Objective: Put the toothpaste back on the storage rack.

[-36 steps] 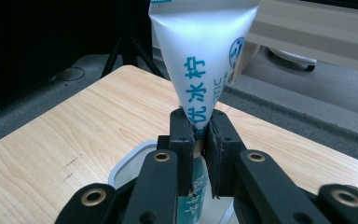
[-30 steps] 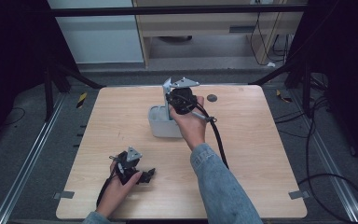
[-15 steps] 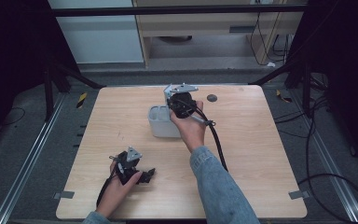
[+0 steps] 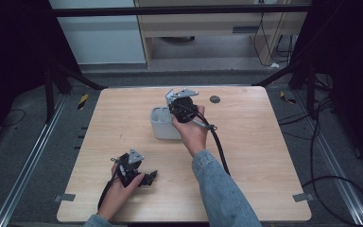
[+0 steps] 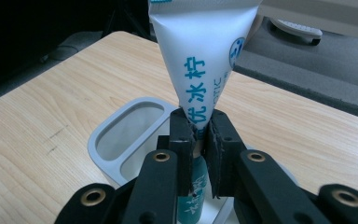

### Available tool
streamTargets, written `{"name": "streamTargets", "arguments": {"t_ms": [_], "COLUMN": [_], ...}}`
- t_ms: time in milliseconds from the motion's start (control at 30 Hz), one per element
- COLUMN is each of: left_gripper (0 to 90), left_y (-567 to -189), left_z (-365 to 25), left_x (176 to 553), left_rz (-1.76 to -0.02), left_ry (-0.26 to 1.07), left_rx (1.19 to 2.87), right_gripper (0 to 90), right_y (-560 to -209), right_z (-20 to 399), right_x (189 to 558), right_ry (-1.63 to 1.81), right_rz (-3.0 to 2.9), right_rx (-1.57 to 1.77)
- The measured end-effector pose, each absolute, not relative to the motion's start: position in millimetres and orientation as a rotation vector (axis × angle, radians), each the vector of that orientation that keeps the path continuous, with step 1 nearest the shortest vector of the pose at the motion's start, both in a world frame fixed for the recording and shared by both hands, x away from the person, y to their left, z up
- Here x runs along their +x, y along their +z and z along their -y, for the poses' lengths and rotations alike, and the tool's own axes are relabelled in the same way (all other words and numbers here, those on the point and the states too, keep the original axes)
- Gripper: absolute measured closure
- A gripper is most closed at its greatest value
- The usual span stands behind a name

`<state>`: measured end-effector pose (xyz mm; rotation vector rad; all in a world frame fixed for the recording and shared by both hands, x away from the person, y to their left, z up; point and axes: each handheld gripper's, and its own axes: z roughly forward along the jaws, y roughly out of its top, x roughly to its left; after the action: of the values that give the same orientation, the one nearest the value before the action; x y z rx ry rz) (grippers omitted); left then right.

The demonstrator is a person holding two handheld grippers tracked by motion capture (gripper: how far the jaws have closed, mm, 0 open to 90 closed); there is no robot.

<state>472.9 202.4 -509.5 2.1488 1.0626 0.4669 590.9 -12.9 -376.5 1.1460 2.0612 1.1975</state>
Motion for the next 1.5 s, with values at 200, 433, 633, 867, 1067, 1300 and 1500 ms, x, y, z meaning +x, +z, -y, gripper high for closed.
{"name": "streamTargets", "arguments": {"t_ms": [200,433,633,867,1067,1300,1500], "left_gripper": [0.0,0.0,0.0,0.0,0.0,0.0,0.0], "left_y": [-509.5,-509.4,-509.4,-509.4,-509.4,-509.4,-509.5], "left_z": [-202.4,-202.4,-202.4,-202.4,-202.4,-202.4,-201.9], "left_x": [472.9,473.0,473.0,473.0,473.0,473.0,472.3], "left_rz": [-1.063,-1.061,-1.061,-1.062,-1.061,-1.061,-1.05], "left_ry": [0.467,0.468,0.468,0.468,0.468,0.468,0.465], "left_rx": [2.149,2.15,2.15,2.15,2.15,2.15,2.155], "right_gripper": [81.6,81.5,81.4,81.3,81.1,81.0,80.8], "right_y": [-379.8,-382.8,-384.5,-388.3,-387.7,-387.8,-388.1], "right_z": [12.5,10.1,9.2,4.3,2.2,-5.9,-8.0], "right_x": [592.4,593.9,593.8,593.8,596.9,602.4,606.2], "right_ry": [1.181,1.159,1.133,1.133,1.121,1.104,1.099], "right_rz": [-2.077,-2.104,-2.125,-2.136,-2.141,-2.152,-2.152], "right_rx": [1.153,1.151,1.153,1.153,1.151,1.141,1.146]}}
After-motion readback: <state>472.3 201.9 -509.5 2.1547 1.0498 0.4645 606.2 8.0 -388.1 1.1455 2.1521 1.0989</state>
